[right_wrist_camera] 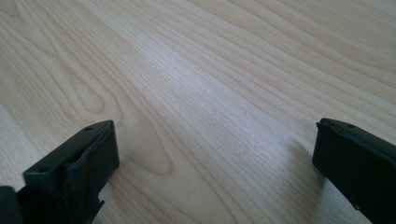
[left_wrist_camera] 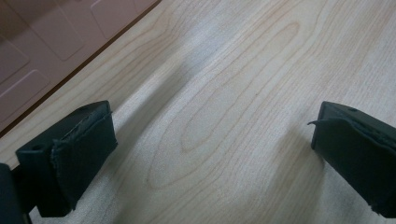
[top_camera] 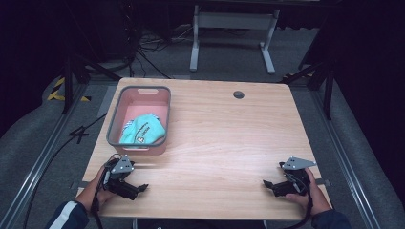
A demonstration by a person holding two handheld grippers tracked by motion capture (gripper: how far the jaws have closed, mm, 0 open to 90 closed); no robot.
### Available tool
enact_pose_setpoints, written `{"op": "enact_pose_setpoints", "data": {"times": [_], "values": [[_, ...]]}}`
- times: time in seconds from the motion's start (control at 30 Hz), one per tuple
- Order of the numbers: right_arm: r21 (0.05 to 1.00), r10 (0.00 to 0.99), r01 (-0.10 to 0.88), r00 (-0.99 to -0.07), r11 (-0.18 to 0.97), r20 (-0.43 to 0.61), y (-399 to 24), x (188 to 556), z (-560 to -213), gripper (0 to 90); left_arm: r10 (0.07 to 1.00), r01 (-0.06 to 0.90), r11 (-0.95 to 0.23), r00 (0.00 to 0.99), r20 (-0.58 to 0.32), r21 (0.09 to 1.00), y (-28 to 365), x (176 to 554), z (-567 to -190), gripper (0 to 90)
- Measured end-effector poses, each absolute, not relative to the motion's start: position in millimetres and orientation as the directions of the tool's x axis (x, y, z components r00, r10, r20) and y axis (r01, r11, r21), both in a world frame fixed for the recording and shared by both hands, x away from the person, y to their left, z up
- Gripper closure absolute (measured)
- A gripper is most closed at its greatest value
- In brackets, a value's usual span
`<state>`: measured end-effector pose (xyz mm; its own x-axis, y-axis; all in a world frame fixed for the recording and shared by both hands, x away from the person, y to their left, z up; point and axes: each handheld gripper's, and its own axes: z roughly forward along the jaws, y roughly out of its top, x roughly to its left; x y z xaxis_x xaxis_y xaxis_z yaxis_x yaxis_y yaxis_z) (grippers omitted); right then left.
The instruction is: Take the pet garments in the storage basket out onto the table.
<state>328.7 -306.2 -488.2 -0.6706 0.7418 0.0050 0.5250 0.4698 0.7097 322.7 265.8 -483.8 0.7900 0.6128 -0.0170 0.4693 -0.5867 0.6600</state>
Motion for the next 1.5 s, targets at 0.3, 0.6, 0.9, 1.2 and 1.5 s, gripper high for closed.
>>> {"op": "enact_pose_setpoints", "data": {"times": [0.3, 0.6, 0.9, 1.2, 1.5], "values": [[0.709, 0.74, 0.524, -0.673, 0.471, 0.006, -306, 329, -488, 0.6, 0.607, 0.462, -0.588, 0.794, -0.015, 0.663, 268, 320, -484, 0.4], [0.71, 0.742, 0.525, -0.67, 0.47, 0.005, -306, 329, -488, 0.6, 0.582, 0.455, -0.621, 0.813, -0.012, 0.639, 273, 322, -480, 4.1], [0.709, 0.741, 0.525, -0.671, 0.47, 0.005, -306, 329, -488, 0.6, 0.58, 0.463, -0.628, 0.814, -0.021, 0.626, 277, 321, -470, 18.5], [0.71, 0.743, 0.526, -0.67, 0.469, 0.005, -306, 329, -488, 0.6, 0.594, 0.467, -0.611, 0.805, -0.021, 0.639, 280, 318, -454, 20.9], [0.71, 0.742, 0.526, -0.67, 0.47, 0.005, -306, 329, -488, 0.6, 0.592, 0.434, -0.606, 0.806, 0.013, 0.667, 278, 311, -435, 23.6]]}}
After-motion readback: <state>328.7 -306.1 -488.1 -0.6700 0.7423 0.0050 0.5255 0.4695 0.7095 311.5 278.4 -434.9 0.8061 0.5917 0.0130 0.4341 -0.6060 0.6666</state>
